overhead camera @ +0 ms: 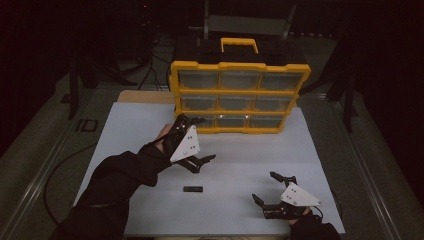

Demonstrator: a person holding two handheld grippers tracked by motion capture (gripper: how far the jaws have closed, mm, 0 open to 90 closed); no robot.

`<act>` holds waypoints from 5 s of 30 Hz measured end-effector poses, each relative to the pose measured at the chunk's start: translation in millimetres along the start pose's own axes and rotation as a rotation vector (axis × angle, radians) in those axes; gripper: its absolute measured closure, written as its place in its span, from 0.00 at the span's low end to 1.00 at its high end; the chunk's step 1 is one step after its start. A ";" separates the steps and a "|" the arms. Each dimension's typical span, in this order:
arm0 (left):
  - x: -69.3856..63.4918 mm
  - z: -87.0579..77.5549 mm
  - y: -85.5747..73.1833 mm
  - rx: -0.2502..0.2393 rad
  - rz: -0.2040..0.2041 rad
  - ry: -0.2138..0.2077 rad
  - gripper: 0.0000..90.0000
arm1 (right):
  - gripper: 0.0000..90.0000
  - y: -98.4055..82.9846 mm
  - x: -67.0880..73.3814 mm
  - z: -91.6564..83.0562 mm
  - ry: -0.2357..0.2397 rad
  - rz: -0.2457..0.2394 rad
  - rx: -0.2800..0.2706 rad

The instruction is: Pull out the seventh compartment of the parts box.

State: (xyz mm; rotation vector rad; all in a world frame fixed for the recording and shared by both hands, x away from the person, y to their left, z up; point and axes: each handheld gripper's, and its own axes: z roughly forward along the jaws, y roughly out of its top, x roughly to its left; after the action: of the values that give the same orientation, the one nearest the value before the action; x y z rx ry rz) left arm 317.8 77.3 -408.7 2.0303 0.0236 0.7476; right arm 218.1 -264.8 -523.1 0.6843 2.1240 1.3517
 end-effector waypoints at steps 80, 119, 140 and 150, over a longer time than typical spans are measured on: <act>1.7 112.9 -82.1 0.241 0.407 0.210 0.21 | 0.10 -1.4 -0.5 -0.5 0.003 0.004 -0.003; 7.0 126.9 -90.0 0.323 0.445 0.354 0.72 | 0.10 -0.7 0.0 -1.7 -0.004 -0.004 -0.004; 3.1 136.1 -77.2 0.453 0.492 0.367 0.77 | 0.10 0.3 2.3 -0.1 0.003 -0.007 -0.001; 4.5 136.7 -75.2 0.461 0.490 0.367 0.82 | 0.10 0.0 1.5 -0.4 0.000 -0.001 -0.001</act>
State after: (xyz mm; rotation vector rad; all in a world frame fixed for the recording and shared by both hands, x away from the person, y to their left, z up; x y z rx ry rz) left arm 412.2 15.0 -516.3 2.3286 -0.1029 1.5349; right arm 216.7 -264.1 -523.3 0.6823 2.1236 1.3519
